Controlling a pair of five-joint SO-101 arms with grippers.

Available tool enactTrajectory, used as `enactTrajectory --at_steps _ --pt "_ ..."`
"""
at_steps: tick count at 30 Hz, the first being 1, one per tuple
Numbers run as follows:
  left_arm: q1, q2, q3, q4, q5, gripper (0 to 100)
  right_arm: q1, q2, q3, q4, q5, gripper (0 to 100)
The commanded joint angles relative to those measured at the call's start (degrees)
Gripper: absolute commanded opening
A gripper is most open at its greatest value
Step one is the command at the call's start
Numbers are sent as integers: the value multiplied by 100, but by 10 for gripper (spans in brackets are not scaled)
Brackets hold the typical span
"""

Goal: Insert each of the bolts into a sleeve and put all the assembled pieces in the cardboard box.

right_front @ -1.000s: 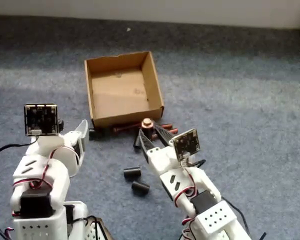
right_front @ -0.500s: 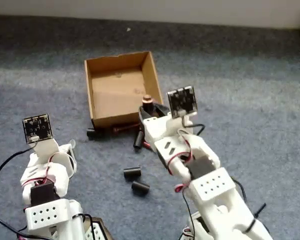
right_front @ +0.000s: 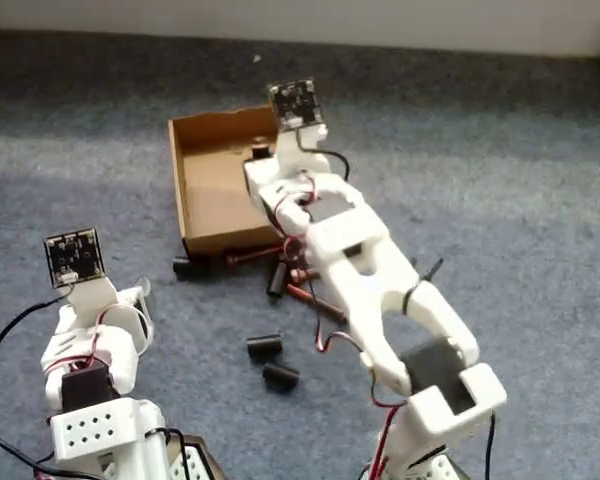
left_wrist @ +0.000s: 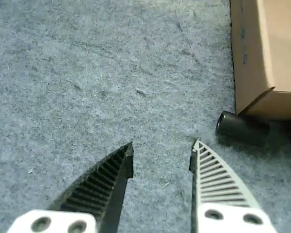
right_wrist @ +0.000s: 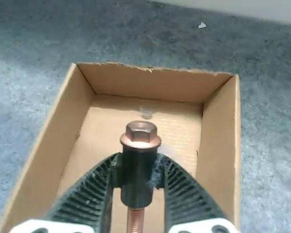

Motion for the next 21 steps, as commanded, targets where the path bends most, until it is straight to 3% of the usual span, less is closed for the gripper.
enactTrajectory --at_steps 1,7,16,21 --pt "-48 -48 -40 -97 -53 210 233 40 -514 40 -35 128" --pt "-57 -48 -31 -97 -53 210 224 -866 -558 1464 580 176" --pt "-57 -48 -31 -97 -53 210 215 -2088 -505 4031 598 173" --pt "-57 -48 -31 -97 -53 210 -75 -1736 -505 4866 -440 158"
